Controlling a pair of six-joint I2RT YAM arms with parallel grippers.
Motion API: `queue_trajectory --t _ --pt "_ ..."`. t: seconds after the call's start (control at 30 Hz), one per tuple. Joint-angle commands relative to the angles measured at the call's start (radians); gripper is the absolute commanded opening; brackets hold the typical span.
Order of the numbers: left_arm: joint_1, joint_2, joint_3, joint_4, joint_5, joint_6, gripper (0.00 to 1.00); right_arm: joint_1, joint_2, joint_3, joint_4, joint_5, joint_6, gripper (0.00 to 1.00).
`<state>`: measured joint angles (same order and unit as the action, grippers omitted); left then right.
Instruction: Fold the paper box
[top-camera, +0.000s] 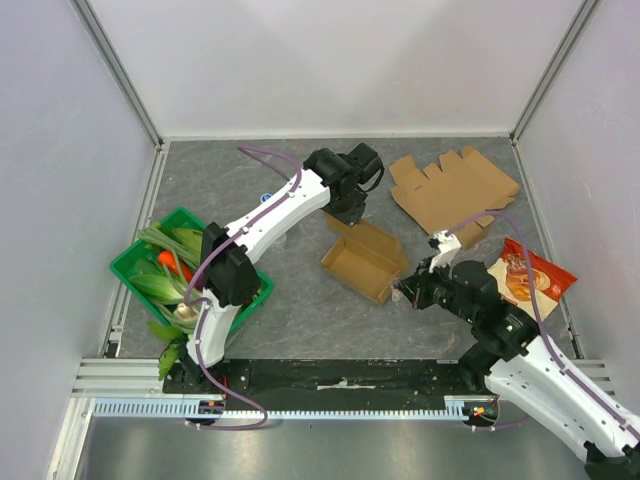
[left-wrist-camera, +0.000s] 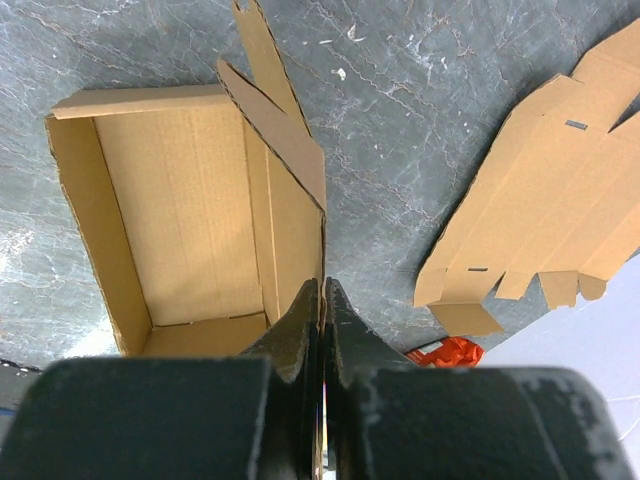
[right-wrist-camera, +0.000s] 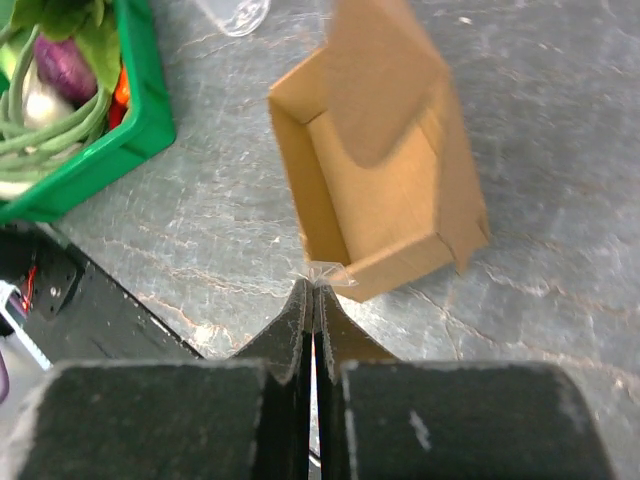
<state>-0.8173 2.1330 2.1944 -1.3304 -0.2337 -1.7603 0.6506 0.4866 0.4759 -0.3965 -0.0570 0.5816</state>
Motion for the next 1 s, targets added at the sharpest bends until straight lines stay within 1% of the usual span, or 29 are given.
queue_trajectory --t 0.0,0.03,0.1,0.13,0.2,0.23,0.27,0.3,0.33,0.37,0.43,0.47,0.5,0.57,0.63,0.67,0.73,0.77,0.83,0.9,0.93,0.97 --pt "0.006 0.005 0.038 -0.191 -0.012 -0.053 0.02 0.040 0.121 0.120 0.154 -0.084 -0.221 0.00" --pt "0.006 0.007 0.038 -0.193 -0.004 -0.050 0.02 0.046 0.179 0.130 0.175 -0.057 -0.250 0.00" --pt "0.006 0.011 0.039 -0.207 0.020 -0.050 0.02 0.061 0.240 0.145 0.258 -0.020 -0.272 0.00" --pt "0.007 0.013 0.039 -0.207 0.028 -0.048 0.02 0.075 0.304 0.153 0.280 0.008 -0.288 0.00" --pt "0.012 0.010 0.033 -0.207 0.050 -0.038 0.02 0.125 0.355 0.156 0.344 0.087 -0.307 0.00" --pt "0.012 0.005 0.028 -0.208 0.057 -0.041 0.02 0.141 0.394 0.150 0.375 0.115 -0.322 0.02" --pt "0.020 -0.005 0.018 -0.207 0.044 -0.048 0.02 0.164 0.406 0.141 0.427 0.135 -0.331 0.14" --pt "0.030 -0.021 -0.013 -0.205 0.037 -0.059 0.02 0.172 0.420 0.142 0.439 0.194 -0.333 0.20" --pt "0.038 -0.036 -0.022 -0.202 0.036 -0.062 0.02 0.179 0.447 0.147 0.447 0.232 -0.332 0.22" --pt "0.041 -0.038 -0.025 -0.194 0.048 -0.047 0.02 0.184 0.458 0.156 0.465 0.243 -0.348 0.28" --pt "0.049 -0.030 -0.015 -0.193 0.089 -0.024 0.02 0.185 0.466 0.153 0.482 0.336 -0.355 0.50" --pt "0.050 -0.031 -0.015 -0.194 0.099 -0.018 0.02 0.184 0.468 0.158 0.487 0.356 -0.361 0.66" --pt "0.050 -0.030 -0.015 -0.196 0.105 -0.016 0.02 0.184 0.466 0.171 0.464 0.356 -0.368 0.70" --pt "0.050 -0.027 -0.019 -0.207 0.111 -0.011 0.02 0.184 0.434 0.194 0.405 0.365 -0.330 0.72" --pt "0.050 -0.030 -0.024 -0.205 0.102 -0.007 0.02 0.184 0.376 0.219 0.323 0.428 -0.289 0.72" --pt "0.049 -0.031 -0.027 -0.207 0.099 -0.005 0.02 0.185 0.357 0.258 0.223 0.453 -0.260 0.72" --pt "0.049 -0.033 -0.031 -0.207 0.096 -0.004 0.02 0.184 0.322 0.306 0.109 0.483 -0.203 0.72" --pt "0.050 -0.033 -0.033 -0.207 0.094 -0.002 0.02 0.184 0.316 0.355 0.012 0.467 -0.198 0.72" --pt "0.049 -0.033 -0.033 -0.207 0.097 0.001 0.02 0.184 0.300 0.398 -0.115 0.467 -0.160 0.73" --pt "0.050 -0.035 -0.030 -0.205 0.093 0.001 0.02 0.185 0.303 0.426 -0.157 0.439 -0.141 0.76" --pt "0.049 -0.035 -0.028 -0.204 0.085 0.004 0.02 0.185 0.325 0.440 -0.207 0.434 -0.134 0.78" --pt "0.047 -0.036 -0.028 -0.202 0.082 0.004 0.02 0.184 0.354 0.466 -0.228 0.427 -0.137 0.79"
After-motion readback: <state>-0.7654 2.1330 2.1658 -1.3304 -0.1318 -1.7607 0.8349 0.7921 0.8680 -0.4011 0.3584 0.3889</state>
